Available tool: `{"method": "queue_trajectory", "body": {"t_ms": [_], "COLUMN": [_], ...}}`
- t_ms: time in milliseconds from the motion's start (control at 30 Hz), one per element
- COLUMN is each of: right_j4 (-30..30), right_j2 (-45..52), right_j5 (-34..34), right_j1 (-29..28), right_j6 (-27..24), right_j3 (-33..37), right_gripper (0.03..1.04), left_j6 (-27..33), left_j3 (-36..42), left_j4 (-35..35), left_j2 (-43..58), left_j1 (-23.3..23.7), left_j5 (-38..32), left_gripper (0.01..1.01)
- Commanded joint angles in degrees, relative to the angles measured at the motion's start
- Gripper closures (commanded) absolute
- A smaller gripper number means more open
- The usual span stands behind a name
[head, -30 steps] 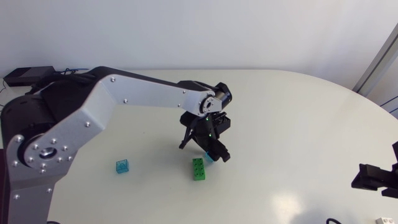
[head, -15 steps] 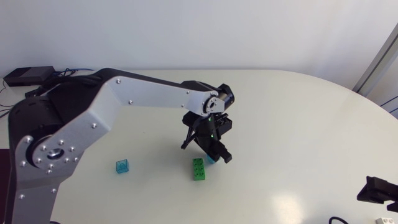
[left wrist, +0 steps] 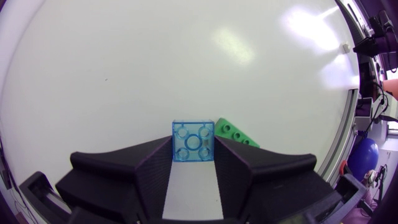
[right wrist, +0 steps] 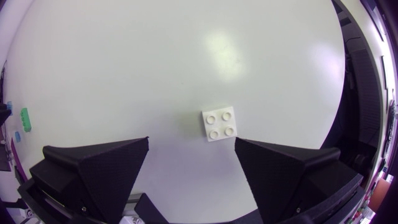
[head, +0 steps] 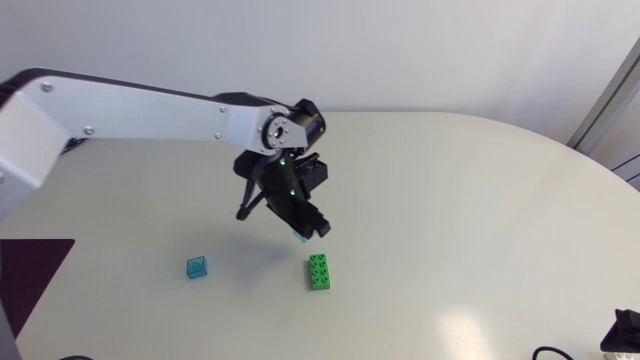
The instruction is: Sort duplo bricks by size, large to the right and small to the left
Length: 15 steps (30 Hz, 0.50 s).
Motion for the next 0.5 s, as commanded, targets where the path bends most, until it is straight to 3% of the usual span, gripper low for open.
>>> {"method": "queue_trajectory", "body": {"t_ms": [0, 200, 467], "right_j4": [0.56, 2.93, 7.59], "right_j2": [1.81, 5.24, 13.41], "right_j5": [0.57, 1.54, 2.33], "right_j1": [-1.44, -2.15, -1.79], "right_j6": [-4.48, -8.09, -9.23], "right_j3": [1.13, 1.57, 3.33], "right_gripper": [0.07, 0.07, 0.07], "left_j6": [1.56, 2.97, 3.23], "left_j3": [-5.35, -13.88, -22.58], "left_j4": [-0.16, 1.24, 4.50], "left_j2": [-4.11, -9.73, -13.34], "left_j1": [1.67, 4.40, 4.57], "left_j5": [-0.35, -0.53, -1.40], "left_gripper": [0.797, 0.797, 0.795]}}
